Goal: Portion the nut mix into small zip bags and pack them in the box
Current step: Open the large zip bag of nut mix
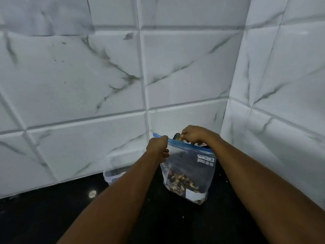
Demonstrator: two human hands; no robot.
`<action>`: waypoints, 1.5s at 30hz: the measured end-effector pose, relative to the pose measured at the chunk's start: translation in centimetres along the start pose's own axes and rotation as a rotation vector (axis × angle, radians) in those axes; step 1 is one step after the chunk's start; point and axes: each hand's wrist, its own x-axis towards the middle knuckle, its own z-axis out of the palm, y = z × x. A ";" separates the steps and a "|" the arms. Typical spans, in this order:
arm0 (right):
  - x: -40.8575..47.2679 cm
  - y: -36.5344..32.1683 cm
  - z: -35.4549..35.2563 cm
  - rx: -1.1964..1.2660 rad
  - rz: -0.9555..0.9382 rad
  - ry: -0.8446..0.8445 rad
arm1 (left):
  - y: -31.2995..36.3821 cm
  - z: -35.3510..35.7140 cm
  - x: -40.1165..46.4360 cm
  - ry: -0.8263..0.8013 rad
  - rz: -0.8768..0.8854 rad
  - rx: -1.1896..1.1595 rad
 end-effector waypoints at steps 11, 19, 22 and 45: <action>0.6 1.3 1.6 0.080 0.004 -0.043 | -2.0 2.2 1.3 -0.045 -0.019 -0.130; 0.4 1.2 2.5 0.221 0.025 0.041 | -1.8 2.1 0.3 -0.035 -0.008 -0.077; -0.3 0.5 1.2 0.267 0.064 0.141 | -0.7 0.7 -0.8 -0.012 0.055 -0.053; -13.3 -5.6 3.7 0.595 -0.119 0.134 | -3.5 -18.1 -17.8 0.238 0.372 0.694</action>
